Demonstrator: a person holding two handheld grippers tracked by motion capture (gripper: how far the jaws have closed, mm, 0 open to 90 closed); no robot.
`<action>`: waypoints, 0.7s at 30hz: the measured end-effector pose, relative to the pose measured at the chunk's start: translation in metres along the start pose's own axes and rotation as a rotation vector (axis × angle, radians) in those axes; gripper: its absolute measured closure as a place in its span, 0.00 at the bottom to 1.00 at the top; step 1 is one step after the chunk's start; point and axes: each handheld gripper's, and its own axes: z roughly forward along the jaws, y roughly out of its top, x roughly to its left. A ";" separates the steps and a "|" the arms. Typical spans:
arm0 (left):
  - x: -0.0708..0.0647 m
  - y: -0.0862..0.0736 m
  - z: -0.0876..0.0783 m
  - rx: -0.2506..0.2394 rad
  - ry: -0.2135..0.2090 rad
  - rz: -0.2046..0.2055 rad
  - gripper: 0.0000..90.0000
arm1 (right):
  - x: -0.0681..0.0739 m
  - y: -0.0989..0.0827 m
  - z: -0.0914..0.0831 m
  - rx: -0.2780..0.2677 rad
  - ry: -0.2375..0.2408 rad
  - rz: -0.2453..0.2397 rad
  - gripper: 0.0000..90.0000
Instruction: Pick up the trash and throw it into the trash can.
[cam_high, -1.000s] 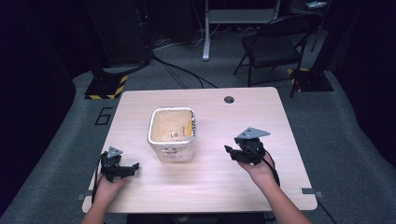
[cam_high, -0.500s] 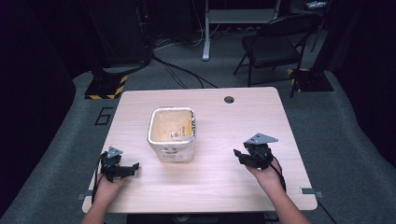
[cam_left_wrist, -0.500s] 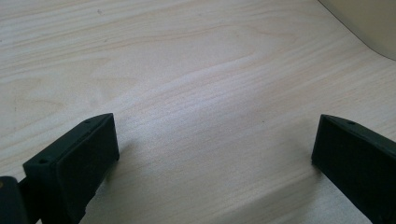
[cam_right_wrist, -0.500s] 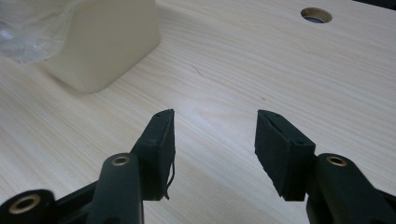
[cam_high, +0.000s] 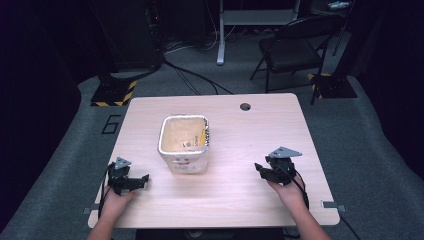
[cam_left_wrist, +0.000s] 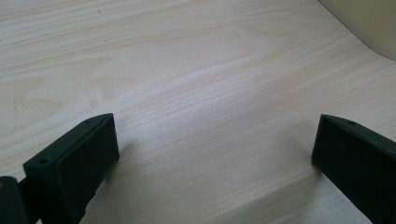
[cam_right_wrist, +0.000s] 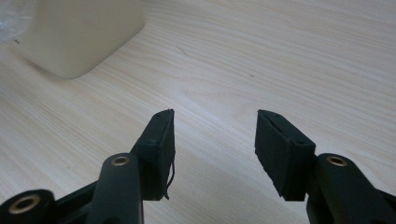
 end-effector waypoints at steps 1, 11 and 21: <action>0.000 0.000 0.000 0.000 0.000 0.000 0.00 | -0.001 -0.001 0.000 0.001 -0.002 0.003 0.52; 0.000 0.000 0.000 -0.002 0.001 -0.002 0.00 | -0.012 -0.014 0.003 0.013 -0.027 0.011 0.51; -0.001 -0.001 0.000 -0.003 0.011 -0.009 0.00 | -0.027 -0.027 0.009 0.043 -0.013 0.084 0.52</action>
